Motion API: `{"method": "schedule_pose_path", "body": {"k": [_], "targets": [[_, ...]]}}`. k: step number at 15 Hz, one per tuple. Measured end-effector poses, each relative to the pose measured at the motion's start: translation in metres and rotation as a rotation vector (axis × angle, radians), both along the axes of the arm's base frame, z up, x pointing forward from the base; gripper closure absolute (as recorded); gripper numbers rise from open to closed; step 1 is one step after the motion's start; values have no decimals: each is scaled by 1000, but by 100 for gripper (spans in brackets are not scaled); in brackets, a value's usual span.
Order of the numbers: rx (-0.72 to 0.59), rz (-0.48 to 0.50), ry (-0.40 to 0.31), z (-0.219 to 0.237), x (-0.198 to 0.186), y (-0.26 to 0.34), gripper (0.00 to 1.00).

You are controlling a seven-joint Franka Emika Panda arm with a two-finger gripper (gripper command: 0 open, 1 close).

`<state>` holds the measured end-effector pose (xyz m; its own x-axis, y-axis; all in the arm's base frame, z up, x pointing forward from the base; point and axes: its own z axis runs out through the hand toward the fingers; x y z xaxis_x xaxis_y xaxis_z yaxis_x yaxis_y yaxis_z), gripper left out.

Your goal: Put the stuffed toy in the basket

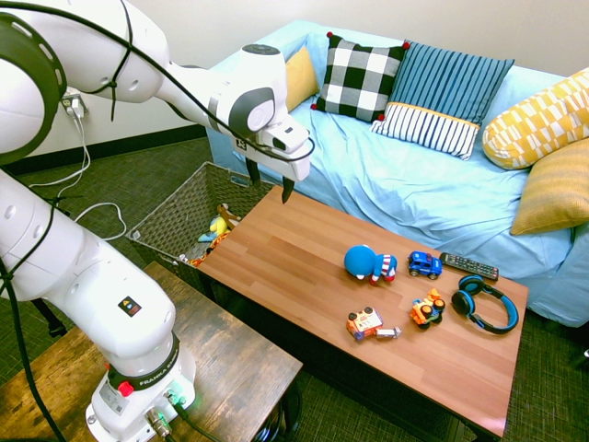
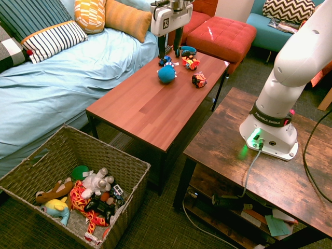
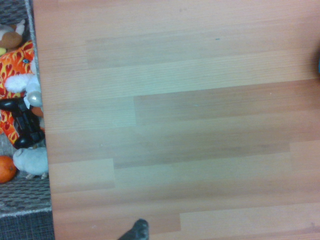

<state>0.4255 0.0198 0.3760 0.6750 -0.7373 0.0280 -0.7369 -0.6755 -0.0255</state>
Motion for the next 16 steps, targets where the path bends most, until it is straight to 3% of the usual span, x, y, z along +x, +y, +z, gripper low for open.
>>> {"method": "schedule_pose_path", "body": {"k": [4, 9, 13, 16], "targets": [[5, -62, -4, 0, 10, -3, 0], [28, -363, -68, -13, 69, -54, 0], [-39, -602, -88, -47, 102, -110, 0], [-100, -685, -101, -54, 109, -131, 0]]}}
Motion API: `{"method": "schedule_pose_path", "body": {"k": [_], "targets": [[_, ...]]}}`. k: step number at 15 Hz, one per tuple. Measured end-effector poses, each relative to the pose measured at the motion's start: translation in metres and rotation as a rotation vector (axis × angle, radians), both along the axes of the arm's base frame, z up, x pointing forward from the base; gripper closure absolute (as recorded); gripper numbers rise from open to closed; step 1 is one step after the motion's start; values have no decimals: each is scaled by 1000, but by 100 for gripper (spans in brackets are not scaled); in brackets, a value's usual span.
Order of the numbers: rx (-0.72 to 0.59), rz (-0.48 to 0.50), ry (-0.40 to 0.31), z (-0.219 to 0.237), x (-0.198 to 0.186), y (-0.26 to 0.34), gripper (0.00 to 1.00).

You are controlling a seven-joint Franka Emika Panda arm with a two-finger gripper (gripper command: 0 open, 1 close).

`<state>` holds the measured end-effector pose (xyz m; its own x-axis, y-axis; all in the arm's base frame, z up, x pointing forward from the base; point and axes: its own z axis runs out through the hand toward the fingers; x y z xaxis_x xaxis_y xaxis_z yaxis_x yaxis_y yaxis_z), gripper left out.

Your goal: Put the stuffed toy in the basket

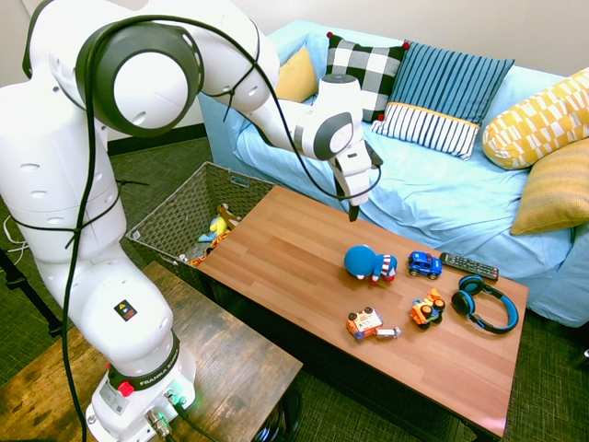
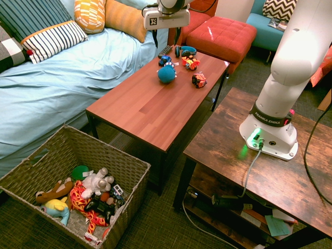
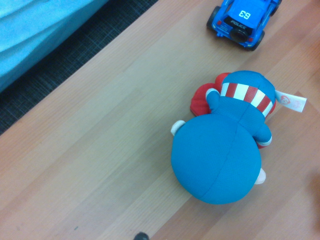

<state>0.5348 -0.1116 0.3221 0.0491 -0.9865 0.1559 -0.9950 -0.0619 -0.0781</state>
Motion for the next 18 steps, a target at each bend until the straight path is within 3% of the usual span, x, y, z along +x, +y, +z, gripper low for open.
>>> {"method": "schedule_pose_path", "body": {"k": [8, 18], "targets": [[2, -278, 23, -73, 33, -36, 0], [-41, -377, 114, -184, 62, -62, 0]]}}
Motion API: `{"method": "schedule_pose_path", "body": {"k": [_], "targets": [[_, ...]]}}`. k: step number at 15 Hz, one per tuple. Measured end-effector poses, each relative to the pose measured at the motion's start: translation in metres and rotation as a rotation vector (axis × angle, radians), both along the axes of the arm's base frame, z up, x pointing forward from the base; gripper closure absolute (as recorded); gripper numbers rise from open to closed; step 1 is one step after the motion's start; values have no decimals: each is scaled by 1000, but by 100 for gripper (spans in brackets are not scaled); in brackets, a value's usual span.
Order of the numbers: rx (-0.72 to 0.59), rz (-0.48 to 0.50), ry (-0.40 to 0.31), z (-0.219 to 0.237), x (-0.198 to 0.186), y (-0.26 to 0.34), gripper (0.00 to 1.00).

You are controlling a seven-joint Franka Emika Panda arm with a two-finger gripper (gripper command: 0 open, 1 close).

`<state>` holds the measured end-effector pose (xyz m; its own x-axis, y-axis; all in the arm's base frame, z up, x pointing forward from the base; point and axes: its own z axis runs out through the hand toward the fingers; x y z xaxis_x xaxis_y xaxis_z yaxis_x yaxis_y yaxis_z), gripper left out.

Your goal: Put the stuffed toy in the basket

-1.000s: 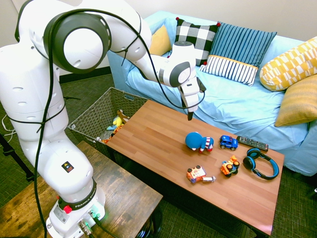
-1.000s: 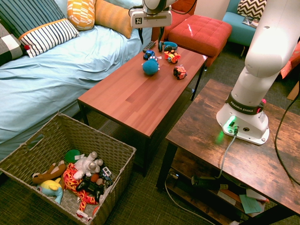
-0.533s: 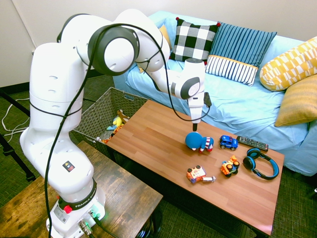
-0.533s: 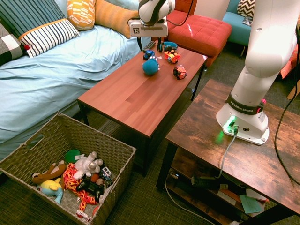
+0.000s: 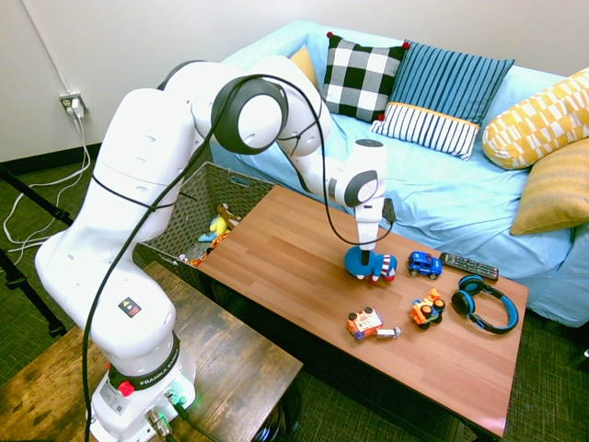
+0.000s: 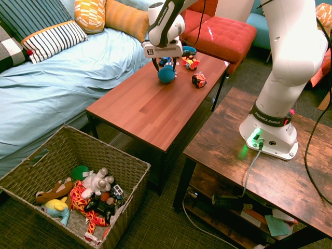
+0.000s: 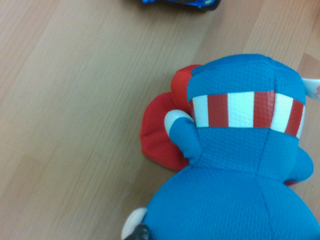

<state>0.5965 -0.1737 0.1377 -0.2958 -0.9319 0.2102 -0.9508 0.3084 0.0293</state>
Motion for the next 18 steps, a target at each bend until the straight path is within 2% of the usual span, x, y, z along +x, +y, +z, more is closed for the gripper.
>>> {"method": "schedule_pose_path", "body": {"k": [2, 3, 12, 16, 18], "targets": [[0, -8, 4, -11, 3, -1, 0], [-1, -8, 5, -14, 5, -1, 100], [23, -5, 14, -27, 5, -5, 100], [46, 32, 1, -24, 6, -7, 100], [51, 70, -27, -17, 8, -7, 100]]}}
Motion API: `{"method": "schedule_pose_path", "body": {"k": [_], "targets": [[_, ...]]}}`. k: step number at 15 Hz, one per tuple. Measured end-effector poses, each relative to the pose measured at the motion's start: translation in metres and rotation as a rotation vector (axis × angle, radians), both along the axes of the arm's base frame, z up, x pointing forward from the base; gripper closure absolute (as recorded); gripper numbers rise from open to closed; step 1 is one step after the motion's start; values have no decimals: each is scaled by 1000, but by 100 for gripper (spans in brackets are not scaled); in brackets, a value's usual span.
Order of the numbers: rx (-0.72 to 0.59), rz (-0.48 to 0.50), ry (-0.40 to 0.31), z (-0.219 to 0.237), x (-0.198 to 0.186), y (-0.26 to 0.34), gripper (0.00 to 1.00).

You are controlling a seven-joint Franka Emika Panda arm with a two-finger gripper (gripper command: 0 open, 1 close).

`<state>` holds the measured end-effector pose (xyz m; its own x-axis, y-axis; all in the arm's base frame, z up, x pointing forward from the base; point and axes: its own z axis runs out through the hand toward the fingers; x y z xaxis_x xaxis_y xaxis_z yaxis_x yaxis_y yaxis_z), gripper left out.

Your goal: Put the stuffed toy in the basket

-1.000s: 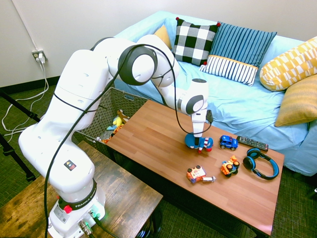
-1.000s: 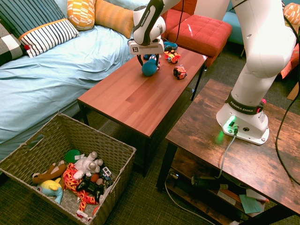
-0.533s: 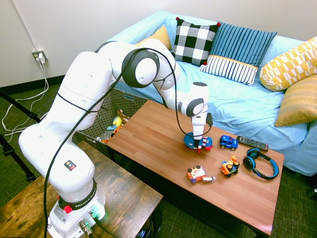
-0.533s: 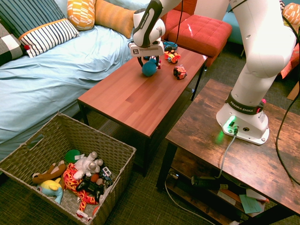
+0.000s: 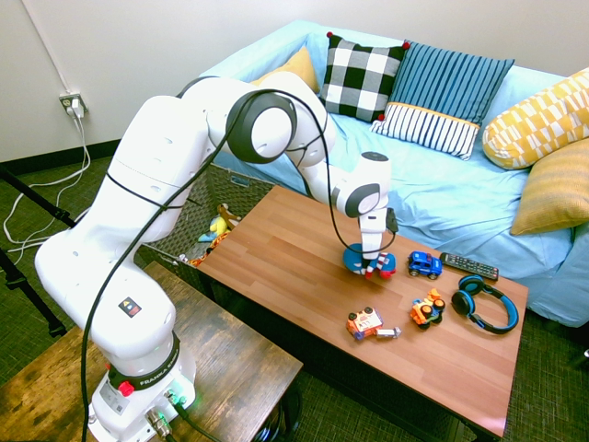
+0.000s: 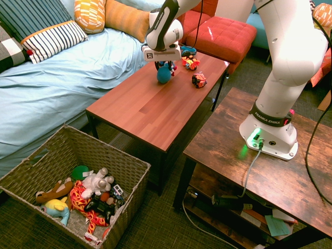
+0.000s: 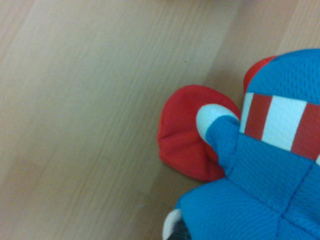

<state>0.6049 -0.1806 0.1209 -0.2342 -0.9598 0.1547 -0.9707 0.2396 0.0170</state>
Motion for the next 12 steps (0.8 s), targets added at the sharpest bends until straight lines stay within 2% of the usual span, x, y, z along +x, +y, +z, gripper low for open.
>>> {"method": "schedule_pose_path", "body": {"k": [3, 5, 9, 11, 12], "targets": [[11, 83, -54, 31, 3, 10, 100], [11, 162, -96, 71, 7, 44, 100], [-29, 379, -160, 131, 11, 179, 100], [-47, 470, -161, 132, 4, 247, 100], [-69, 499, -150, 127, -3, 263, 100]]}}
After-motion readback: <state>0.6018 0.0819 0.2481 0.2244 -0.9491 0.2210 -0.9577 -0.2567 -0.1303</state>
